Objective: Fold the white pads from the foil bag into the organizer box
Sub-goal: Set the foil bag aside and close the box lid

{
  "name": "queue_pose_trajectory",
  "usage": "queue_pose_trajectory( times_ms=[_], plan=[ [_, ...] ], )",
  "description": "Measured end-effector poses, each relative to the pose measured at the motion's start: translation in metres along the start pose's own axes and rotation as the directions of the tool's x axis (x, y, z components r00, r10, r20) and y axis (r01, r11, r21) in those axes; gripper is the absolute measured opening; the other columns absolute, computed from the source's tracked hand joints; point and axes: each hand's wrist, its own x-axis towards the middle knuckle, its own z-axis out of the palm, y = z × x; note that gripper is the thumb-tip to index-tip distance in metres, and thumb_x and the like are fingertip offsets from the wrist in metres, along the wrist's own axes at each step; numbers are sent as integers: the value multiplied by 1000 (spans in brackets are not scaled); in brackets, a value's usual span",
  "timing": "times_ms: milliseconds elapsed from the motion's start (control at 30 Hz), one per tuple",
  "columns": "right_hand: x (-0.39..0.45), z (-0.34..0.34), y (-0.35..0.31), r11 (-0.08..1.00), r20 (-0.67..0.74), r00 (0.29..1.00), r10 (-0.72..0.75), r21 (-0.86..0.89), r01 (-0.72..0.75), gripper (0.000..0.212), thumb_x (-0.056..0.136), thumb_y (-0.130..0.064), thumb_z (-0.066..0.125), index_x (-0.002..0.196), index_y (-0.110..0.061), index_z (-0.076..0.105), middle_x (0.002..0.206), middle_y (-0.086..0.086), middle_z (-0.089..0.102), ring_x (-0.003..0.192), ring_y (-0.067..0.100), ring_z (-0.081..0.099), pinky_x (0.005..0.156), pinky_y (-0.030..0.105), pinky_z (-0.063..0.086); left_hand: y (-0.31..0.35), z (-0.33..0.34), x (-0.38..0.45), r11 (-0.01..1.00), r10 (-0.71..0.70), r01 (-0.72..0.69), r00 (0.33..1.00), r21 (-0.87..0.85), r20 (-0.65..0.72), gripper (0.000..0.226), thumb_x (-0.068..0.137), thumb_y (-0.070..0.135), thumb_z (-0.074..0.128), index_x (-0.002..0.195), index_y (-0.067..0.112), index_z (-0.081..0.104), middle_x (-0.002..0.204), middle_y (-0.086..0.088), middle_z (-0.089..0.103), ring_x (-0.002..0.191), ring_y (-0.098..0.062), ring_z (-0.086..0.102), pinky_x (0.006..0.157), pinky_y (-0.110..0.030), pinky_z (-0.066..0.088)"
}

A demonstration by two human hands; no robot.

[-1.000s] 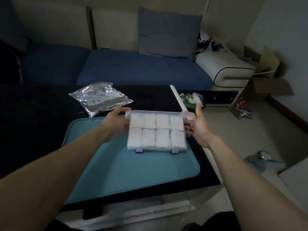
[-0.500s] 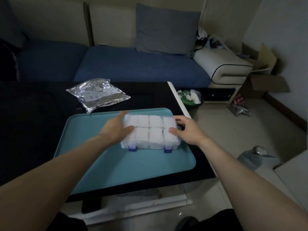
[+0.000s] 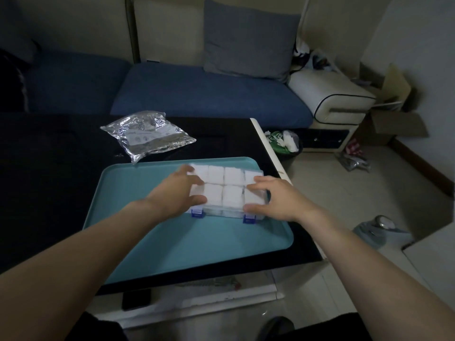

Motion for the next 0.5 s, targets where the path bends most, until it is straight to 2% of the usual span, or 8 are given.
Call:
queue_pose_trajectory(
  times_ms=[33, 100, 167, 200, 300, 433, 500],
  plan=[
    [-4, -1, -2, 1000, 67, 998, 9, -22, -8, 96, 68, -58, 84, 149, -23, 46, 162, -2, 29, 150, 16, 23, 115, 24, 20, 1, 2, -1, 999, 41, -42, 998, 20, 40, 53, 93, 40, 63, 138, 16, 53, 154, -12, 30, 135, -31, 42, 109, -31, 31],
    [-10, 1, -6, 997, 147, 989, -11, -69, 22, 118, 58, -55, 91, 155, -22, 31, 165, -3, 18, 153, 15, 10, 120, 29, 15, 0, 8, -4, 996, 66, -74, 987, 50, 149, 70, 93, 48, 58, 150, 14, 35, 163, -12, 14, 144, -28, 31, 114, -31, 28],
    [-12, 9, -5, 996, 103, 994, -41, -72, 48, 114, 60, -43, 94, 153, -20, 31, 161, 0, 21, 151, 16, 14, 119, 28, 17, -4, 14, -9, 994, 60, -78, 977, 81, 203, 95, 87, 49, 67, 157, 13, 14, 165, -7, -4, 147, -24, 25, 116, -29, 26],
    [-12, 11, -5, 997, 50, 998, -49, -61, 52, 108, 63, -40, 93, 152, -20, 34, 161, 2, 23, 150, 17, 18, 118, 27, 19, -6, 16, -10, 992, 62, -81, 981, 95, 186, 101, 84, 44, 72, 157, 13, 11, 165, -6, -6, 147, -24, 26, 115, -28, 27],
    [-11, 12, -5, 997, -18, 999, -29, -67, 28, 98, 69, -39, 89, 151, -16, 41, 162, 9, 28, 148, 22, 27, 118, 28, 23, -8, 15, -10, 994, 73, -80, 994, 71, 83, 104, 74, 32, 82, 156, 14, 21, 164, -6, 6, 143, -25, 32, 111, -25, 28],
    [-6, 11, -20, 990, 10, 1000, 8, -139, -7, 110, 63, -43, 91, 151, -9, 34, 155, 11, 30, 144, 29, 27, 116, 33, 26, -8, 13, -7, 993, 92, -92, 996, 76, 4, 101, 70, 25, 85, 152, 15, 26, 154, -11, 18, 138, -32, 30, 112, -35, 32],
    [-2, 11, -21, 983, -64, 998, -9, -185, -3, 101, 65, -38, 89, 148, -10, 39, 148, 11, 40, 137, 31, 38, 111, 34, 33, -5, 13, -6, 990, 125, -119, 989, 70, -79, 91, 73, 18, 81, 149, 18, 32, 148, -11, 27, 132, -33, 33, 109, -39, 35]
  ],
)
